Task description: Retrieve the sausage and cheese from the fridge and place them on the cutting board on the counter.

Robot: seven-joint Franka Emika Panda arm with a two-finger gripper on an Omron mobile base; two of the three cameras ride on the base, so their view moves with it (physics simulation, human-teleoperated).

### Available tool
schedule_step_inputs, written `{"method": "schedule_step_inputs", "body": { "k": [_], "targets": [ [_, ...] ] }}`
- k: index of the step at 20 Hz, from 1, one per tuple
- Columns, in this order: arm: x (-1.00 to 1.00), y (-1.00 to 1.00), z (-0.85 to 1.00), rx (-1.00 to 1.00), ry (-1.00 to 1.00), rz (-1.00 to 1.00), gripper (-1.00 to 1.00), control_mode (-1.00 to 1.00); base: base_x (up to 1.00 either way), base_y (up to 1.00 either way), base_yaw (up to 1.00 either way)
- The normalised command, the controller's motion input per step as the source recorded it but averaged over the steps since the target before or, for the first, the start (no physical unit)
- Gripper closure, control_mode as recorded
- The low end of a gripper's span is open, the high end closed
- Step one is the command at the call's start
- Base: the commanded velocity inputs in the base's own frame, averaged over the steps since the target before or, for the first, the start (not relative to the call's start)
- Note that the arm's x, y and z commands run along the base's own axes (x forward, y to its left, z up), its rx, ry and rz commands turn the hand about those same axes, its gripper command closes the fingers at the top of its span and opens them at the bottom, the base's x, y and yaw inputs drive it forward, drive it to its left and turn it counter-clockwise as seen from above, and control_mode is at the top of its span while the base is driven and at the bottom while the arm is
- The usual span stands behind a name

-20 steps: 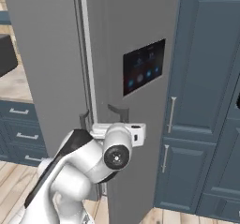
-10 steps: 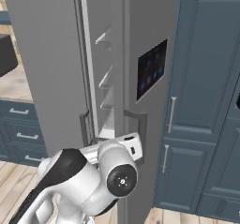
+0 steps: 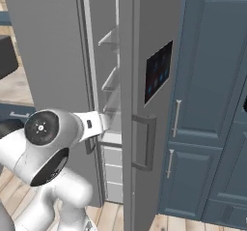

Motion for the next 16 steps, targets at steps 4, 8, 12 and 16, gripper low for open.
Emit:
{"method": "schedule_step_inputs", "body": {
  "k": [4, 8, 12, 16],
  "targets": [
    [0.54, 0.77, 0.2, -0.18, 0.29, -0.48, -1.0, -1.0, 0.0, 0.0, 0.0],
    [0.67, 0.34, 0.05, -0.12, 0.28, -0.28, -1.0, -1.0, 0.0, 0.0, 0.0],
    [0.86, 0.05, 0.06, 0.0, 0.17, -0.12, -1.0, -1.0, 0.0, 0.0, 0.0],
    [0.96, 0.02, 0.27, 0.0, 0.06, -0.11, -1.0, -1.0, 0.0, 0.0, 0.0]
  ]
}}
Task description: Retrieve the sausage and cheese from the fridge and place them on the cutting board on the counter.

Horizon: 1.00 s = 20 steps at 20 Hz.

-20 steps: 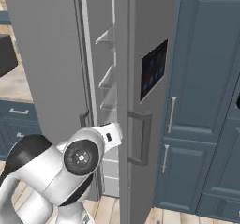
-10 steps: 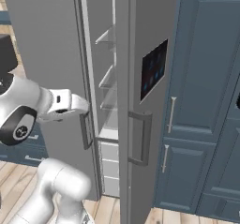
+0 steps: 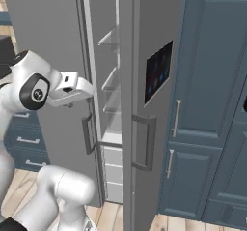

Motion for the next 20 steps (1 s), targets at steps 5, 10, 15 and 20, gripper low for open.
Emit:
{"method": "schedule_step_inputs", "body": {
  "k": [5, 10, 15, 20],
  "targets": [
    [0.91, 0.01, 0.45, 0.0, 0.0, -0.23, -1.0, -1.0, 0.0, 0.0, 0.0],
    [1.0, -0.07, 0.08, 0.0, 0.0, -0.32, -1.0, -1.0, 0.0, 0.0, 0.0],
    [0.94, -0.66, -0.14, -0.05, 0.0, -0.43, -1.0, -1.0, 0.0, 0.0, 0.0],
    [0.49, -1.0, -0.15, -0.05, 0.01, -0.38, -1.0, -1.0, 0.0, 0.0, 0.0]
  ]
}}
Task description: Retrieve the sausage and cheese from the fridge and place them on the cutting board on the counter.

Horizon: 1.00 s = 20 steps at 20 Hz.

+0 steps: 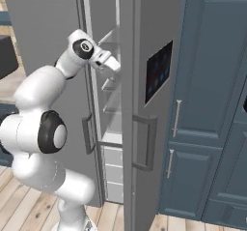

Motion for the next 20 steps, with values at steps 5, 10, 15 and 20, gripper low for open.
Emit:
{"method": "schedule_step_inputs", "body": {
  "k": [5, 10, 15, 20],
  "targets": [
    [0.0, -1.0, -0.15, -0.01, -0.03, -0.3, -1.0, -1.0, 0.0, 0.0, 0.0],
    [-0.33, -1.0, -0.07, 0.0, -0.1, -0.22, -1.0, -1.0, 0.0, 0.0, 0.0],
    [-0.27, -0.7, -0.04, 0.01, -0.13, -0.03, -1.0, -1.0, 0.0, 0.0, 0.0],
    [-0.86, 0.48, -0.06, 0.08, -0.13, 0.39, -1.0, -1.0, 0.0, 0.0, 0.0]
  ]
}}
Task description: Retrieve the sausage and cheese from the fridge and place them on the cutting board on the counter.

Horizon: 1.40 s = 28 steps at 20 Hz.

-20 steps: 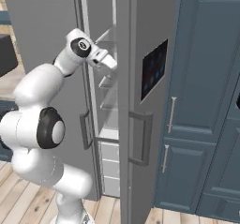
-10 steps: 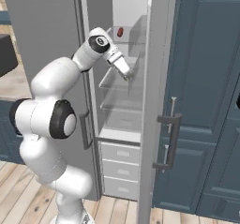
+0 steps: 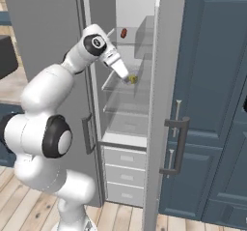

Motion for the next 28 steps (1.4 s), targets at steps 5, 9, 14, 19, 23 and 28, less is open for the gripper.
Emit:
{"method": "schedule_step_inputs", "body": {
  "k": [5, 9, 14, 19, 23, 28],
  "targets": [
    [-0.06, 0.76, -0.21, 0.15, -0.06, 0.77, -1.0, -1.0, 0.0, 0.0, 0.0],
    [-0.03, 0.58, 0.05, 0.01, -0.2, 0.65, -1.0, -1.0, 0.0, 0.0, 0.0],
    [-0.16, 0.53, 0.15, 0.0, -0.03, 0.55, -1.0, -1.0, 0.0, 0.0, 0.0],
    [-0.19, 0.25, 0.21, 0.0, 0.01, 0.42, -1.0, -1.0, 0.0, 0.0, 0.0],
    [-0.13, 0.19, 0.24, 0.0, 0.04, 0.35, -1.0, -1.0, 0.0, 0.0, 0.0],
    [-0.18, 0.17, 0.39, 0.0, 0.0, 0.03, -1.0, -1.0, 0.0, 0.0, 0.0]
  ]
}}
